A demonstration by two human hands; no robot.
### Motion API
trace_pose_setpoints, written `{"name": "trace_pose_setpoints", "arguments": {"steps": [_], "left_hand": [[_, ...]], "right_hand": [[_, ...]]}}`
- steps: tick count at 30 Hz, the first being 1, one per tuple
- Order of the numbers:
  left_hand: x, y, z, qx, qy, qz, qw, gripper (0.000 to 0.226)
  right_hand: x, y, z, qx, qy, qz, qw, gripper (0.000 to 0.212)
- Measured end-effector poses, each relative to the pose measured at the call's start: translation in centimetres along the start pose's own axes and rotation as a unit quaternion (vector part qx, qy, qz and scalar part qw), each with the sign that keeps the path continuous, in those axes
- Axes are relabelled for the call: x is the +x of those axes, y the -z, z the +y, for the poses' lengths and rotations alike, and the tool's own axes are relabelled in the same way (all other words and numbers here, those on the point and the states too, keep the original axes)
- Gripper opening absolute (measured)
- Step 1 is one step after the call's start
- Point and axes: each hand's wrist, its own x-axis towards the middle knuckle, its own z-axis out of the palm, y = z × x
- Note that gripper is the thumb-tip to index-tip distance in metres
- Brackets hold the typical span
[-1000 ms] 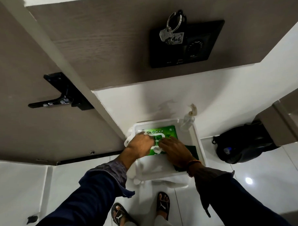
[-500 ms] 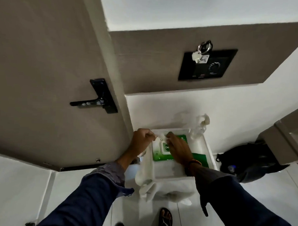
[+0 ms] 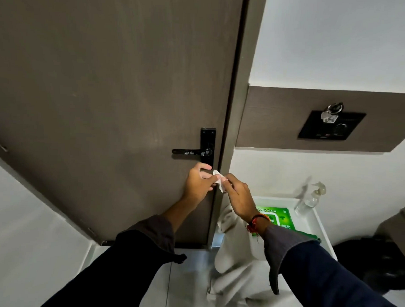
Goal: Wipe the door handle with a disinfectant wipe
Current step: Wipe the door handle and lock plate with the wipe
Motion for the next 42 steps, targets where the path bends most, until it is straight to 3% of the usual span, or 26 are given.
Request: {"name": "trace_pose_setpoints", "arguments": {"steps": [3,7,11,15,19,21,23,28,34,42], "left_hand": [[-0.4,1.9,0.6,-0.021,-0.006,0.012,1.000,0.026],[-0.3,3.9,1.5,-0.044,-0.013,0.008,0.999,0.020],[0.6,5.6,2.1,-0.015,-0.038,-0.010,0.999,0.015],[2.0,7.8,2.5,0.099,-0.089,-0.013,0.991,0.014],[2.2,8.6,2.4,0.315,-0.206,0.004,0.926,0.021],[1.8,8.4,2.3,0.343,-0.252,0.008,0.905,0.014],[1.3,7.8,2.4,0.302,-0.247,0.001,0.921,0.009],[0.6,6.2,2.7,0.200,-0.152,-0.027,0.968,0.028],[1.4,5.7,2.7,0.198,-0.134,-0.008,0.971,0.012],[3.0,6.6,3.3,0.199,-0.134,-0.038,0.970,0.010]], "right_hand": [[0.3,-0.9,-2.0,-0.017,0.016,-0.007,1.000,0.035],[1.3,-1.4,-3.5,-0.025,0.042,-0.013,0.999,0.028],[2.4,-1.3,-4.0,0.003,0.027,0.028,0.999,0.024],[3.2,-0.8,-3.7,0.098,-0.044,0.034,0.994,0.022],[3.4,-0.7,-4.4,0.200,-0.098,0.018,0.975,0.030],[3.6,-0.7,-4.8,0.228,-0.113,0.027,0.967,0.027],[3.7,-0.7,-5.1,0.242,-0.121,0.033,0.962,0.025],[4.2,-0.8,-5.7,0.252,-0.117,0.019,0.960,0.027],[5.1,-1.2,-5.8,0.231,-0.101,0.012,0.968,0.027],[6.4,0.0,-4.3,0.197,-0.065,-0.019,0.978,0.020]]}}
